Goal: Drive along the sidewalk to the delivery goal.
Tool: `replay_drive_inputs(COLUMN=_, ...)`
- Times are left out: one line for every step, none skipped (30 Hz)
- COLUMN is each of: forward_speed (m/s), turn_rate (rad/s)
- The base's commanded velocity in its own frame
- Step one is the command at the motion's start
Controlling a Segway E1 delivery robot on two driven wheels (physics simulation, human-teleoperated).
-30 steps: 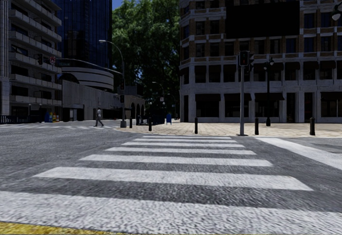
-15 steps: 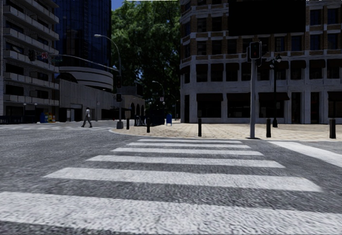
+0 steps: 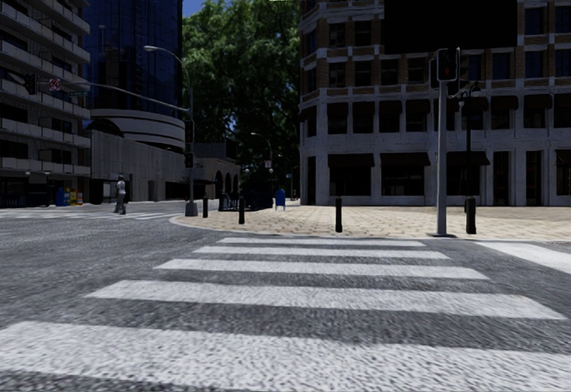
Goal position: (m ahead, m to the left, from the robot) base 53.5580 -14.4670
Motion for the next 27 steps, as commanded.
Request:
replay_drive_inputs(forward_speed=2.0, turn_rate=0.0)
replay_drive_inputs(forward_speed=2.0, turn_rate=0.0)
replay_drive_inputs(forward_speed=2.0, turn_rate=0.0)
replay_drive_inputs(forward_speed=2.0, turn_rate=0.0)
replay_drive_inputs(forward_speed=2.0, turn_rate=0.0)
replay_drive_inputs(forward_speed=2.0, turn_rate=0.0)
replay_drive_inputs(forward_speed=2.0, turn_rate=0.0)
replay_drive_inputs(forward_speed=2.0, turn_rate=0.0)
replay_drive_inputs(forward_speed=2.0, turn_rate=0.0)
replay_drive_inputs(forward_speed=2.0, turn_rate=0.0)
replay_drive_inputs(forward_speed=2.0, turn_rate=0.0)
replay_drive_inputs(forward_speed=2.0, turn_rate=0.0)
replay_drive_inputs(forward_speed=2.0, turn_rate=0.0)
replay_drive_inputs(forward_speed=2.0, turn_rate=0.0)
replay_drive_inputs(forward_speed=2.0, turn_rate=0.0)
replay_drive_inputs(forward_speed=2.0, turn_rate=0.0)
replay_drive_inputs(forward_speed=2.0, turn_rate=0.0)
replay_drive_inputs(forward_speed=2.0, turn_rate=0.0)
replay_drive_inputs(forward_speed=2.0, turn_rate=0.0)
replay_drive_inputs(forward_speed=2.0, turn_rate=0.0)
replay_drive_inputs(forward_speed=2.0, turn_rate=0.0)
replay_drive_inputs(forward_speed=2.0, turn_rate=0.0)
replay_drive_inputs(forward_speed=2.0, turn_rate=0.0)
replay_drive_inputs(forward_speed=2.0, turn_rate=0.0)
replay_drive_inputs(forward_speed=2.0, turn_rate=0.0)
replay_drive_inputs(forward_speed=2.0, turn_rate=0.0)
replay_drive_inputs(forward_speed=2.0, turn_rate=0.0)
